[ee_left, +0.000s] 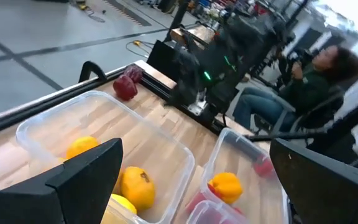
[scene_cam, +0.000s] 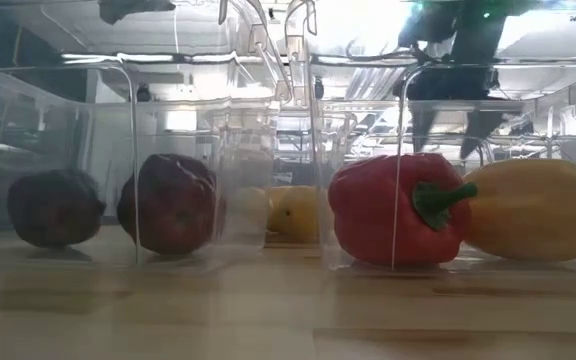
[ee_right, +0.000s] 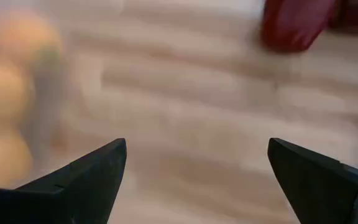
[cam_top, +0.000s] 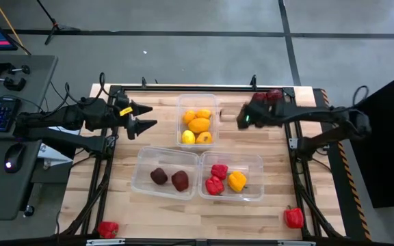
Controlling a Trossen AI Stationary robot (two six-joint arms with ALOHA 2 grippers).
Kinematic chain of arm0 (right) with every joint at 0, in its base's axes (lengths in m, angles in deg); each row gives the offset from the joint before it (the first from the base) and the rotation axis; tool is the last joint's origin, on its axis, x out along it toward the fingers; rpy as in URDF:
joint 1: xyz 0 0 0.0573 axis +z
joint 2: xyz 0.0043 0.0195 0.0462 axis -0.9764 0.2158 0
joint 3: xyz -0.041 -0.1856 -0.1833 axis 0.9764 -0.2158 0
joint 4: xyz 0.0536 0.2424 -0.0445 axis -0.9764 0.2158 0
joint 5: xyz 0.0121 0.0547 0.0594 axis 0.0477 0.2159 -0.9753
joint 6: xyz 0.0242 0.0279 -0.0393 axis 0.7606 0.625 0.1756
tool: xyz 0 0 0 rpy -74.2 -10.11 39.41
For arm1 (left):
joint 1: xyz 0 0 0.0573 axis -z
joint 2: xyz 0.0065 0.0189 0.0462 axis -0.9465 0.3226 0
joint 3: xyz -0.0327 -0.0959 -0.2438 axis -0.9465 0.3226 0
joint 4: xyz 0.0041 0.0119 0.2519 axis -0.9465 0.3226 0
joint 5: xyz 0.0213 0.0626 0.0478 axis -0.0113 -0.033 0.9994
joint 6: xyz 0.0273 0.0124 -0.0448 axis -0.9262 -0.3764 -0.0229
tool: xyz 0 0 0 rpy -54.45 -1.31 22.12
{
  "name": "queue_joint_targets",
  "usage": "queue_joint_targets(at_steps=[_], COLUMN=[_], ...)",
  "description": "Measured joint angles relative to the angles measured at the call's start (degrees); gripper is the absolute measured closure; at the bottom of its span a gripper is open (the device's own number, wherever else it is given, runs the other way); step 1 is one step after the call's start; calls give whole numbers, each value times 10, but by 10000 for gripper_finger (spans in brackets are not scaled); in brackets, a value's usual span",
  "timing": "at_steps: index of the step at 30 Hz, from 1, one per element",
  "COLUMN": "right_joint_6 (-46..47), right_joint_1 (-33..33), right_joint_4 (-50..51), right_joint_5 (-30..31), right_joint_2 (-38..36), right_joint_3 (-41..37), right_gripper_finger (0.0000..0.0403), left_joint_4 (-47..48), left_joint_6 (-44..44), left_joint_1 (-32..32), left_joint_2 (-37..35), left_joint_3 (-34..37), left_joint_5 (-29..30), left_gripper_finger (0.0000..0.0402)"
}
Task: Sort produce into baskets
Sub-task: Put the red apple into the bottom left transparent bin
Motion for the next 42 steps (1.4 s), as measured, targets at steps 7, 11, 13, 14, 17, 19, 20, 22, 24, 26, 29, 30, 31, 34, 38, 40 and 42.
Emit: queue_joint_targets(at_steps=[7, 11, 13, 14, 17, 19, 20, 22, 24, 26, 29, 30, 31, 34, 38, 40, 42], right_joint_6=[22, -15, -40, -61, -115, -125, -125, -140, -160, -187, -213, -223, -228, -250, -251, -251, -268], right_joint_1=[-131, -180, -199, -212, -254, -279, -292, -314, -332, -344, -350, -351, -352, -355, -359, -360, -359], right_joint_4=[13, -41, -68, -80, -108, -113, -113, -114, -126, -144, -176, -186, -196, -216, -212, -210, -207], right_joint_5=[66, 30, 28, 23, 7, 2, -2, -3, -8, -22, -30, -30, -30, -35, -38, -46, -49], right_joint_2=[-13, 5, 27, 41, 90, 121, 136, 163, 186, 204, 223, 229, 235, 249, 266, 267, 265], right_joint_3=[15, 15, 15, 15, 15, 15, 15, 15, 15, 15, 15, 15, 15, 15, 15, 15, 15], right_gripper_finger=[24, 25, 25, 25, 25, 25, 25, 25, 25, 25, 25, 25, 25, 25, 27, 37, 59], left_joint_4=[1, 2, 6, 6, 5, 5, 5, 5, 5, 8, 21, 25, 32, 35, 40, 46, 53], left_joint_6=[-39, -22, -11, -9, -4, 5, 12, 19, 20, 20, 21, 25, 27, 38, 40, 38, 28], left_joint_1=[0, 0, 0, 0, 0, 0, 0, 0, 0, 0, 0, 0, 0, 0, 0, 0, 0], left_joint_2=[-5, -6, -5, -3, 0, 2, 2, 3, 5, 6, 11, 12, 13, 19, 26, 26, 27], left_joint_3=[0, 0, 0, 0, 0, 0, 0, 0, 0, 0, 0, 0, 0, -1, -1, -1, -1], left_joint_5=[-11, -19, -19, -19, -16, -13, -11, -3, 5, 16, 46, 53, 60, 73, 76, 76, 81], left_gripper_finger=[7, 7, 7, 7, 7, 7, 7, 7, 7, 7, 7, 7, 7, 7, 7, 7, 7])
